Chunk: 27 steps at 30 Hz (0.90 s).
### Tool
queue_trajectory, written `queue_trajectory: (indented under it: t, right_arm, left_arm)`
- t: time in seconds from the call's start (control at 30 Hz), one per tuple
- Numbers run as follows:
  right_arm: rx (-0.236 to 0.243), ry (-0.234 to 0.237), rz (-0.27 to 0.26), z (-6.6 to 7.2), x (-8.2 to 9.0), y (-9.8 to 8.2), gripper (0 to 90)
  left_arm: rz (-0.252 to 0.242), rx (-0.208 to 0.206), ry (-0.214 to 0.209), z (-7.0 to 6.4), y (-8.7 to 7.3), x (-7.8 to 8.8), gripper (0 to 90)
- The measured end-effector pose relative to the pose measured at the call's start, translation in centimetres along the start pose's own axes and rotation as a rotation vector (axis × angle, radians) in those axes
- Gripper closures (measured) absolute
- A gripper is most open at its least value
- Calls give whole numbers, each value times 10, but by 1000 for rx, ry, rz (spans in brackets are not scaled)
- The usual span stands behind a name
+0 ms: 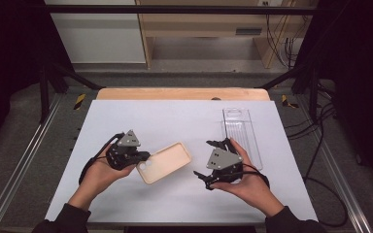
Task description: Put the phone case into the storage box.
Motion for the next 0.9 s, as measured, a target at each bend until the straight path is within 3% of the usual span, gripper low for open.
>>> queue_trajectory:
  t: [0.2,0.4,0.53,0.9]
  right_arm:
    - [27,27,12,9,-7,5,50]
    - [85,63,42,25,-17,7,53]
    - [113,96,48,36,-22,13,88]
    - [195,134,63,50,-29,24,193]
  left_arm:
    - [21,-32,-7,-6,12,-2,876]
    - [35,-46,-18,-11,23,-5,876]
    - [49,-60,-20,-15,29,-6,876]
    - [79,-86,-32,-22,37,-13,876]
Point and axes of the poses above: each handheld gripper's, and its own axes: x roughly backward along the jaws, y roughly out of its top, z roughly to its left, the point moved 5 cm from there along -x, roughly forward along the jaws, and after that the axes turned 2 degrees about -x, right-handed, at the moved point
